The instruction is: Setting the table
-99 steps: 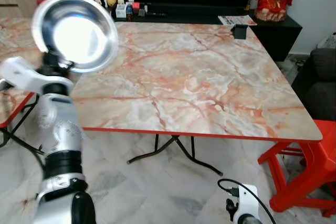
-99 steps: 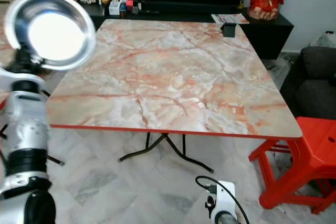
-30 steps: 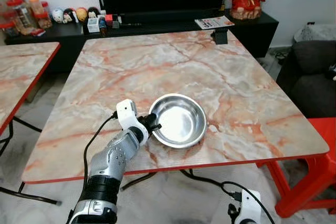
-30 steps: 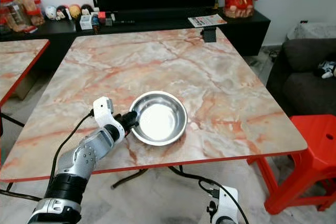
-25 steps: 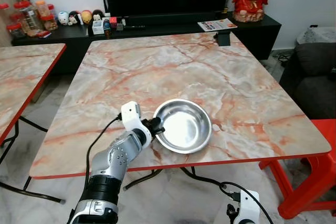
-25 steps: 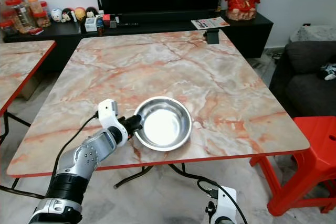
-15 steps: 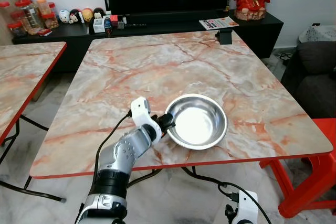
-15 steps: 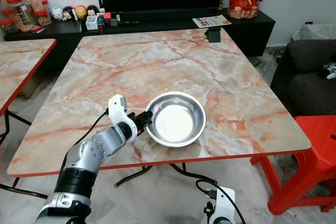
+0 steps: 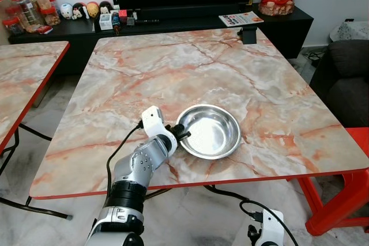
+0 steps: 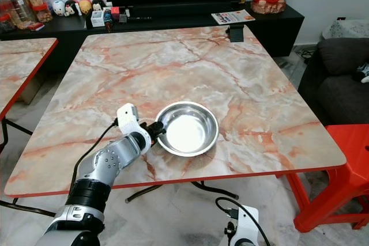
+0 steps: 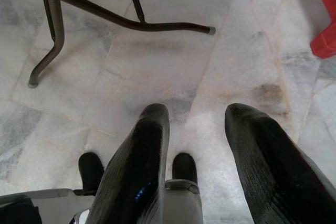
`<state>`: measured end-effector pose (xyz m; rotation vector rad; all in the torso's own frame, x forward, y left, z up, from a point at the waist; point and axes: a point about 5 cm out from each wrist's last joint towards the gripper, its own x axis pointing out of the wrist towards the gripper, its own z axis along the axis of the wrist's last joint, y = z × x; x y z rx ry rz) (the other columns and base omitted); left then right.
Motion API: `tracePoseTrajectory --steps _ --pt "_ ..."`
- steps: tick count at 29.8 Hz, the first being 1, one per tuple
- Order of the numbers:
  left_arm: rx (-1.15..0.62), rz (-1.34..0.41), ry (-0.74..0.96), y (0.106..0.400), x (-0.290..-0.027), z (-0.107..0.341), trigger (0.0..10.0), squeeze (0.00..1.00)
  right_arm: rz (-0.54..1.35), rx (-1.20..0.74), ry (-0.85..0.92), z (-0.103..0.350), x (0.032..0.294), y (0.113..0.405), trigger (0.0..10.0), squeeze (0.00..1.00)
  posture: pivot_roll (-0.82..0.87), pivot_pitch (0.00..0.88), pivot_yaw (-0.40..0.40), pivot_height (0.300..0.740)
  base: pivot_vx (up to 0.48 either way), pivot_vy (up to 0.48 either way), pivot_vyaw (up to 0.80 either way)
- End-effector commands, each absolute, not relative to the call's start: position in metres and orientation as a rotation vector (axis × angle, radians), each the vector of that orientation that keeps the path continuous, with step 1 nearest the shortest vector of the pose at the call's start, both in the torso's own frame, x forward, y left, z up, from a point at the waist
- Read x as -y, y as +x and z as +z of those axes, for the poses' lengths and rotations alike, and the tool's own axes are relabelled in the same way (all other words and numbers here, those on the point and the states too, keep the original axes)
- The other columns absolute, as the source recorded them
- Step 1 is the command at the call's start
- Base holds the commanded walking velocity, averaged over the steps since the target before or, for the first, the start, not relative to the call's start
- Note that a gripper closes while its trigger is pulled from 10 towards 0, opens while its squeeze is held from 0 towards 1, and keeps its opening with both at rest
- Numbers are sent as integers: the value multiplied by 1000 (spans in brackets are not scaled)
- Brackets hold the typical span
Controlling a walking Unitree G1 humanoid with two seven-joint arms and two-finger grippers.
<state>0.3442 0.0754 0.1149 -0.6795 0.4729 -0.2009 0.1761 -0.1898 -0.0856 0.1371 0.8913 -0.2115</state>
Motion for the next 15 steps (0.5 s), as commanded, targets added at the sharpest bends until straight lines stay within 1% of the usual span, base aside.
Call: tracePoseTrajectory --steps 1,4,5,6,7,15 --pt "-471 -202 -680 347 -68 119 10000 0 -210 -893 138 -86 189 176 10000 0 -5 0 34 740 0 0 0" --pt "-489 -197 -682 346 -69 117 10000 0 -208 -894 139 -86 189 175 10000 0 -7 0 37 740 0 0 0" --pt "-495 -200 -682 345 -69 116 10000 275 -208 -895 139 -86 189 175 10000 0 -6 0 36 740 0 0 0" --pt "-502 -205 -691 345 -68 116 10000 710 -206 -895 138 -86 189 175 10000 0 -7 0 36 740 0 0 0" --pt "-504 -210 -701 344 -67 116 10000 1000 -205 -896 138 -86 189 175 10000 0 -7 0 36 740 0 0 0" --pt "-505 -203 -712 345 -69 117 10000 1000 -202 -893 139 -86 187 177 10000 0 -4 0 36 740 0 0 0"
